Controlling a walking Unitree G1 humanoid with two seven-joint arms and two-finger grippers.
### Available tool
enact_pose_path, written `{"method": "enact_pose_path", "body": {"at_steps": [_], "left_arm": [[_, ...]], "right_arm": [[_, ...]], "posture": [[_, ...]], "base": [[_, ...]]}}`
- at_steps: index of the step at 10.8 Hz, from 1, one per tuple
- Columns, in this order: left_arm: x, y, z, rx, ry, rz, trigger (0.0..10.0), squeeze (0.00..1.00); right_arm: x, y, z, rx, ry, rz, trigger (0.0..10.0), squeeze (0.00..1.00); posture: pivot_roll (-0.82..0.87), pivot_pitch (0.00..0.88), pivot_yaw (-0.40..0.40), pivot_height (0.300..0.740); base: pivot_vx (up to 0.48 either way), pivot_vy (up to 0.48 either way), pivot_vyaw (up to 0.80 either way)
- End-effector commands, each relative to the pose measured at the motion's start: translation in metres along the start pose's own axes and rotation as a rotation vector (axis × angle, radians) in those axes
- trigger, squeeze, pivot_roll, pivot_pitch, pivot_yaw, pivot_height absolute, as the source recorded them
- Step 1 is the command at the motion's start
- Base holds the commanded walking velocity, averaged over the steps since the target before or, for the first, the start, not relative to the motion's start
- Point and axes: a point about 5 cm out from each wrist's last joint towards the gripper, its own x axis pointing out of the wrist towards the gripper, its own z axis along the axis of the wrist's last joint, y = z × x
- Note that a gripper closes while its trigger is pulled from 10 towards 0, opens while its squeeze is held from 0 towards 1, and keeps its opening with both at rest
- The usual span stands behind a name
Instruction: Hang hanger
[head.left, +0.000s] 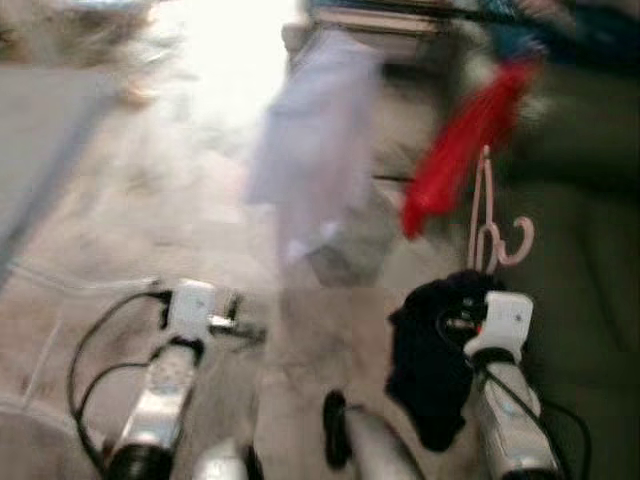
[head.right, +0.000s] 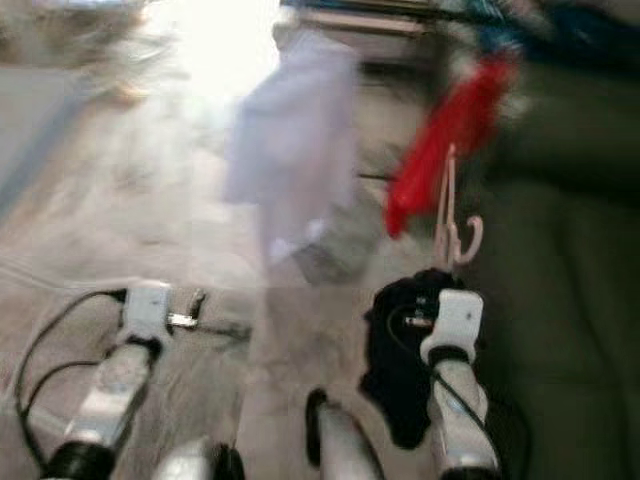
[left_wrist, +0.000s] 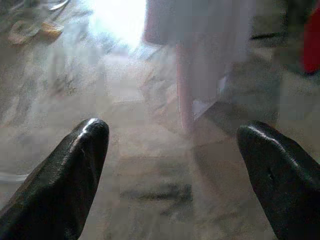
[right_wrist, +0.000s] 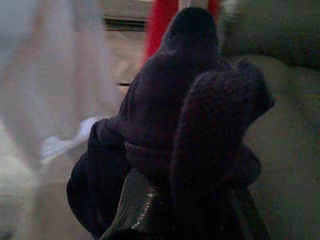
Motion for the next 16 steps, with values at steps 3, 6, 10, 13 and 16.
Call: {"method": "enact_pose_path", "body": {"at_steps": [3, 6, 10, 13, 16], "left_arm": [[-0.01, -0.001, -0.009, 0.023, 0.023, -0.015, 10.0, 0.0], [-0.01, -0.002, -0.009, 0.008, 0.029, -0.005, 10.0, 0.0], [-0.008, -0.006, -0.008, 0.005, 0.035, -0.006, 10.0, 0.0], [-0.009, -0.01, -0.007, 0.02, 0.02, -0.009, 10.0, 0.0], [-0.01, -0.013, -0.005, 0.032, 0.005, -0.01, 10.0, 0.0]], "right_arm": [[0.001, -0.007, 0.009, -0.007, -0.041, -0.034, 10.0, 0.0], [-0.006, -0.005, 0.003, -0.006, -0.023, -0.031, 10.0, 0.0], [-0.004, -0.009, 0.006, -0.019, -0.027, -0.035, 10.0, 0.0], [-0.001, -0.008, 0.008, -0.034, -0.026, -0.03, 10.0, 0.0], [-0.001, -0.011, 0.008, -0.045, -0.023, -0.04, 10.0, 0.0]], "posture": [[-0.04, 0.191, -0.007, 0.74], [-0.05, 0.192, -0.013, 0.74], [-0.05, 0.189, -0.022, 0.74], [-0.05, 0.185, -0.034, 0.74], [-0.05, 0.181, -0.038, 0.74]], "base": [[0.0, 0.0, -0.78], [0.0, 0.293, -0.15], [0.0, 0.48, 0.0], [0.0, 0.0, 0.0], [0.0, 0.0, 0.0]]}}
